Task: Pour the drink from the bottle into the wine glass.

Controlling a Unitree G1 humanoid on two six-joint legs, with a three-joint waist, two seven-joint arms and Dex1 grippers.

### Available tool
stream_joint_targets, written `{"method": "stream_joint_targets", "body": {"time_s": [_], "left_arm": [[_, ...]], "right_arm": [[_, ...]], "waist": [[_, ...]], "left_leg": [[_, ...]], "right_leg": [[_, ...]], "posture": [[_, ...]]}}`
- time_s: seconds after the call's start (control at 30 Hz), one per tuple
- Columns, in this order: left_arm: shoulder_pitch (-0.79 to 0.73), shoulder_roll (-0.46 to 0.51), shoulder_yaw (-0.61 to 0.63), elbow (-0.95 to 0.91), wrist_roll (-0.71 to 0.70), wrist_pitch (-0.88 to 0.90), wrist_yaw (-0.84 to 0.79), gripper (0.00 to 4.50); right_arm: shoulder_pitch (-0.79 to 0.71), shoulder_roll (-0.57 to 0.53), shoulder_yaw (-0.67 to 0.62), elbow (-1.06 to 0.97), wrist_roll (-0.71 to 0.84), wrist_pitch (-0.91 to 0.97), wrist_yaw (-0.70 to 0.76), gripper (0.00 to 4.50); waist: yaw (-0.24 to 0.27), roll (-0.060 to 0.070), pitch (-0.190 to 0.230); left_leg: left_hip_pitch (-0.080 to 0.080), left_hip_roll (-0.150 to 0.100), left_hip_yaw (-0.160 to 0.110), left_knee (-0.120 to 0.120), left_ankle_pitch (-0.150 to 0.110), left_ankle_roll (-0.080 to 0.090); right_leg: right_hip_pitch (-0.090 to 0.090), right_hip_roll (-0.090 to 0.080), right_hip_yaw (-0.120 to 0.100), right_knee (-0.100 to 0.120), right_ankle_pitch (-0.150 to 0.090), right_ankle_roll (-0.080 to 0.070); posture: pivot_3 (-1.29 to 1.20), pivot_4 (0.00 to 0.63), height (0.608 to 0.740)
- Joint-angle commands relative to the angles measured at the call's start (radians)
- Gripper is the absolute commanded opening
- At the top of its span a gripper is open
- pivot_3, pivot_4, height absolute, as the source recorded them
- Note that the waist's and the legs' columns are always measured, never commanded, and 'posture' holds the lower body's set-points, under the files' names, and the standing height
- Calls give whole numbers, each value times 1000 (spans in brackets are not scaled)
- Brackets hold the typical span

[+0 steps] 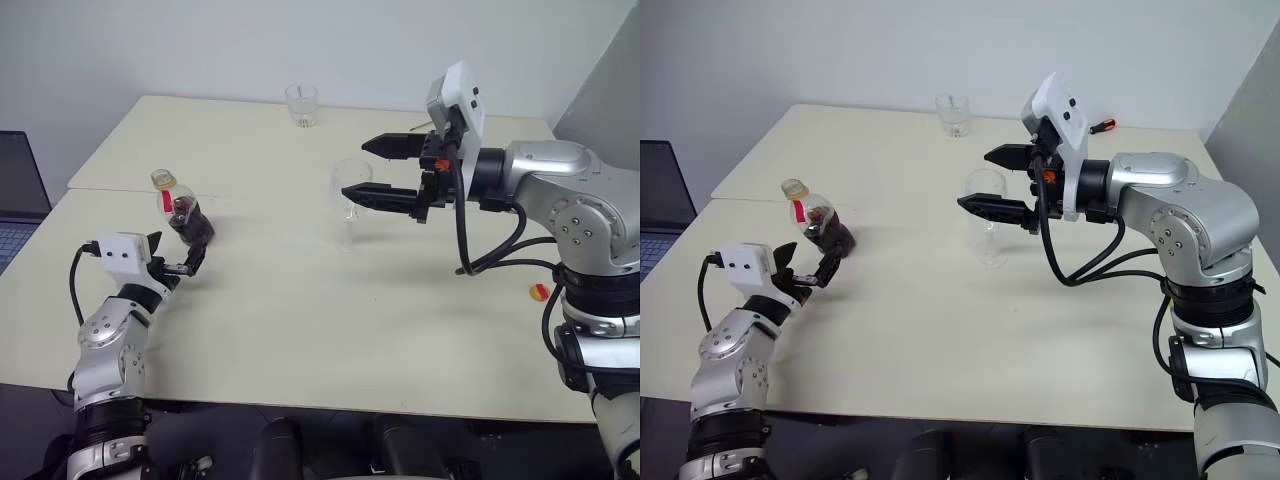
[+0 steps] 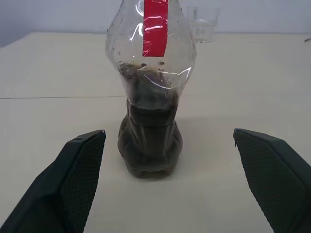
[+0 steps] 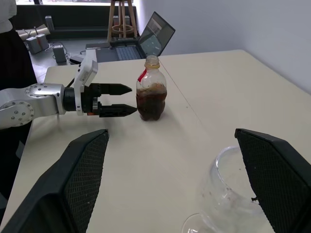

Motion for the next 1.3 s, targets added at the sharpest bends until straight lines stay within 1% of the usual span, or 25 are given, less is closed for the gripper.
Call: {"method": "stream_joint_targets", "body": {"time_s": [0.03, 0.3, 0.5, 0.73, 0.8, 0.97, 1.13, 1.23, 1.3], "left_arm": [[-53, 16, 13, 36, 12, -32, 22, 4500], [-201, 21, -10, 240, 59, -111, 33, 4500], [-267, 34, -18, 374, 79, -175, 16, 4500], [-419, 38, -46, 644, 106, -285, -52, 4500], [-467, 40, -52, 714, 113, -316, -65, 4500], [-545, 43, -66, 836, 131, -363, -75, 4500], [-588, 46, -74, 909, 146, -389, -82, 4500], [-605, 48, -70, 936, 144, -401, -94, 3920], [-611, 51, -70, 945, 145, -406, -96, 3308]], "right_arm": [[-10, -1, -2, -25, -7, -31, 8, 4431], [-3, -6, 6, -35, -10, -36, 3, 4431], [4, -17, 1, -46, -8, -31, -3, 4431], [6, -24, -2, -54, -7, -25, -10, 4431], [5, -27, 0, -54, -8, -24, -10, 4431], [7, -34, 0, -59, -8, -22, -12, 4431], [15, -41, -1, -66, -10, -24, -17, 4431], [17, -40, 0, -66, -15, -31, -24, 4500], [18, -38, 1, -65, -17, -33, -29, 4500]], "waist": [[0, 0, 0], [1, 0, 0], [1, 0, 0], [2, 0, 0], [2, -1, 0], [2, -1, 0], [1, -1, 0], [1, -1, 0], [1, -1, 0]], "left_leg": [[0, 0, 0, 0, 0, 0], [-1, 0, 0, 0, 0, 0], [-2, 0, 0, 0, 0, 0], [-2, -1, -1, 0, 0, 0], [-3, -1, -1, 0, 0, 0], [-4, -1, -1, 0, 0, 0], [-4, -1, -1, 0, 0, 0], [-4, -1, -1, 0, 0, 0], [-4, -1, -1, 0, 0, 0]], "right_leg": [[0, 0, 0, 0, 0, 0], [0, 0, 0, 0, 0, 0], [-1, 0, -1, 0, 0, 0], [-1, 0, -3, 0, 0, 0], [-1, 3, -3, 0, 0, 0], [-1, 4, -2, -1, 0, 0], [-2, 4, -3, -1, 0, 0], [-2, 4, -3, -1, 0, 0], [-1, 4, -3, -1, 0, 0]], "posture": [[0, 150, 740], [0, 150, 740], [0, 150, 740], [0, 150, 740], [0, 150, 740], [0, 150, 740], [0, 150, 740], [0, 150, 740], [0, 150, 740]]}}
